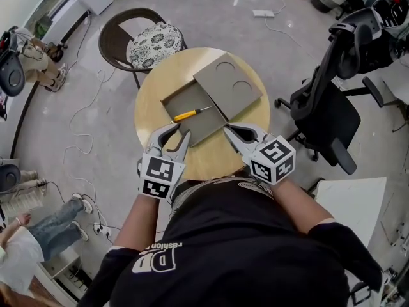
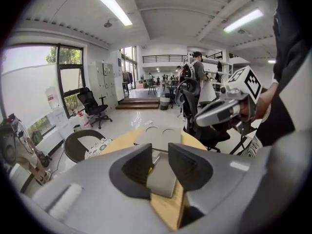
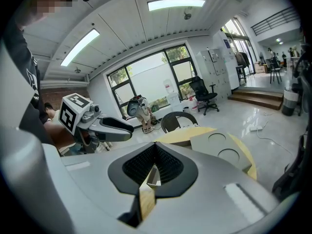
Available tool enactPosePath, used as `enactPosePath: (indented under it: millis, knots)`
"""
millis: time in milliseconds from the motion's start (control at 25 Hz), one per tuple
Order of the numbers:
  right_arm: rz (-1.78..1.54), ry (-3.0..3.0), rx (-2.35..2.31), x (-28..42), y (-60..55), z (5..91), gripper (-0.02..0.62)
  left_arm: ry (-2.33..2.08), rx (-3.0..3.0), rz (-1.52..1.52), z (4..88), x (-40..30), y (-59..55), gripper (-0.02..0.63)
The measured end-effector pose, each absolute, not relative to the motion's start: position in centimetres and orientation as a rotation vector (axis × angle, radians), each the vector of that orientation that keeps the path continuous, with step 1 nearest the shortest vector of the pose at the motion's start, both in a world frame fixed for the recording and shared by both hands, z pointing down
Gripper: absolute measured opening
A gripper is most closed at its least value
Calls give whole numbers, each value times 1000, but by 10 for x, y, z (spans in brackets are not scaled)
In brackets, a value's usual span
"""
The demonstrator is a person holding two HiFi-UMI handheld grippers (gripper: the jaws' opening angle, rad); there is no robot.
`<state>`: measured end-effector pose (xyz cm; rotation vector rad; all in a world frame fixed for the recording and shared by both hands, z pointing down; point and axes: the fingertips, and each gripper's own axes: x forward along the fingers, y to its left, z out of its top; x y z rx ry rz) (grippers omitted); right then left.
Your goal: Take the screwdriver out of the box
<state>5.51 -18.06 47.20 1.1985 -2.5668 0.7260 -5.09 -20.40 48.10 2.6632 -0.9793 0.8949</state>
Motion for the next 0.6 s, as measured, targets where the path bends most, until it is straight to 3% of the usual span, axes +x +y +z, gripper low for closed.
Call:
enactPosePath:
  millis: [600]
  knots:
    - [749,-2543,1240,66,-183,476,1,-787,2671,1422,564,-52,-226,163]
